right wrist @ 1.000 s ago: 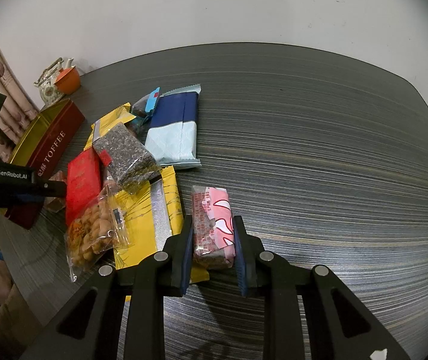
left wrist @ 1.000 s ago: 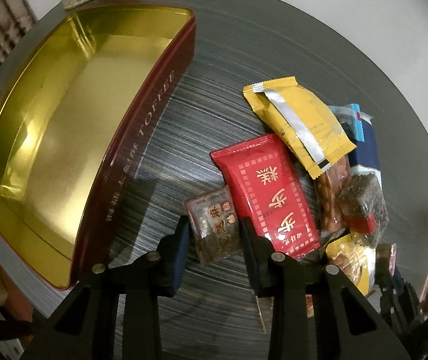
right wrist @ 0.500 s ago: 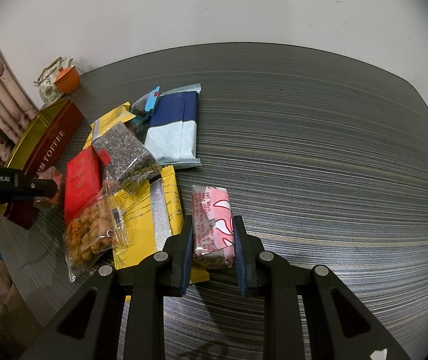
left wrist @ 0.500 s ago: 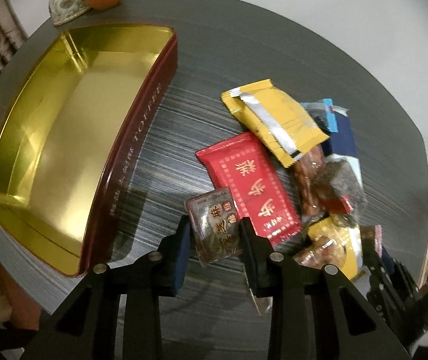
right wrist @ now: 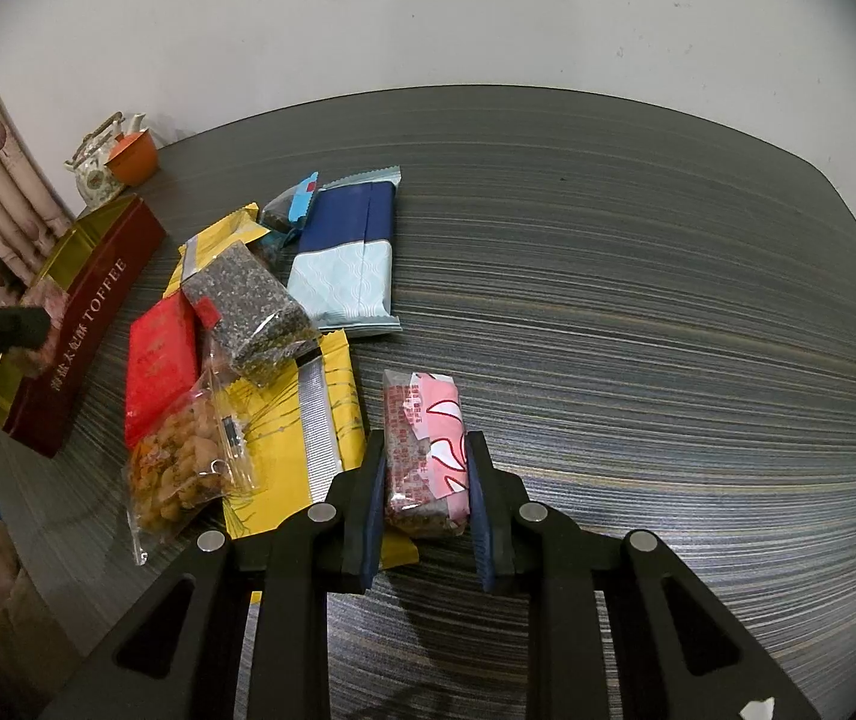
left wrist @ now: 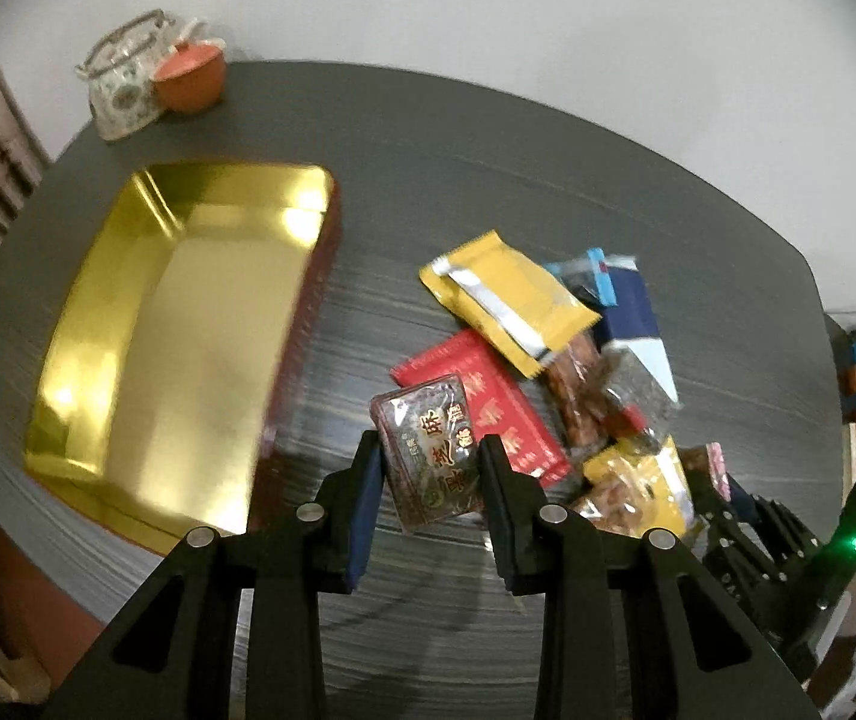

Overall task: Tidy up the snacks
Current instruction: 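Carry the brown boxed cake with the left gripper into the gold tin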

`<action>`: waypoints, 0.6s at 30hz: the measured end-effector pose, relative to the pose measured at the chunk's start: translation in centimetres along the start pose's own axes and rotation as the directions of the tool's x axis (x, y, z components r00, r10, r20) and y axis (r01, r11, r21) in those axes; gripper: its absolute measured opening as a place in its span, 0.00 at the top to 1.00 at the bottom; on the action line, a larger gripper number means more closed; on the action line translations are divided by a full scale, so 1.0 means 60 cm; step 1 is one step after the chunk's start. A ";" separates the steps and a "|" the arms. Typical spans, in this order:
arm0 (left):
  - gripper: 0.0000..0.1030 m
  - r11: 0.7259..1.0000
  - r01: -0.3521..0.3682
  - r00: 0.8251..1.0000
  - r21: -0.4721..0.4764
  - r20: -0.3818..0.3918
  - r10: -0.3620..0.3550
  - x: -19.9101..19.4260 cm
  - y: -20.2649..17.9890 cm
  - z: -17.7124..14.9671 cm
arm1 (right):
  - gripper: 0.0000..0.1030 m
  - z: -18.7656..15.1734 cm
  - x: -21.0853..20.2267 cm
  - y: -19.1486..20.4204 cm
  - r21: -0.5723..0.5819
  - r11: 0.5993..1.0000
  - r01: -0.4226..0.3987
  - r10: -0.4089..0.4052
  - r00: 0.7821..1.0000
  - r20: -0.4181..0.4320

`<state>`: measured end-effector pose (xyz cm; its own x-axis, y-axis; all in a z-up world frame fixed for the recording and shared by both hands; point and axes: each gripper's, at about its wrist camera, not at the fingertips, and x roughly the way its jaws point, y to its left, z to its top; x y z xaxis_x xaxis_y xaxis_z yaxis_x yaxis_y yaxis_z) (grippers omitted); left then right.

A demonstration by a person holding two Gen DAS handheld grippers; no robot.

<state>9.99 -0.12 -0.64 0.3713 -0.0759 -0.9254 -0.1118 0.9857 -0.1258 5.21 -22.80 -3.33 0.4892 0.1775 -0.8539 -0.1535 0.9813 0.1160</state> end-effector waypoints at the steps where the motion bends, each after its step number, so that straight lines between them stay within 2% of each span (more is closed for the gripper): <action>1: 0.68 1.000 -0.008 1.000 0.008 0.005 0.008 -0.003 0.006 0.004 | 0.79 -0.001 0.000 0.000 0.000 1.000 0.000 0.000 1.000 0.000; 10: 0.68 0.997 -0.076 0.997 0.023 0.024 0.076 -0.015 0.103 0.021 | 0.79 0.000 0.001 0.003 -0.008 1.000 0.014 -0.014 1.000 -0.002; 14: 0.68 0.988 -0.136 0.990 0.071 0.028 0.135 -0.001 0.143 0.022 | 0.79 0.002 0.003 0.006 -0.010 1.000 0.023 -0.023 1.000 -0.004; 18: 0.68 0.984 -0.160 0.987 0.073 0.006 0.161 0.018 0.185 0.017 | 0.79 0.002 0.003 0.010 -0.011 0.999 0.039 -0.039 0.999 -0.003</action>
<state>10.07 10.91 -2.71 0.3538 0.0841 -0.9315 -0.1025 0.9934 0.0508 5.30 -22.19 -3.35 0.4923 0.1389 -0.8592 -0.1441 0.9866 0.0770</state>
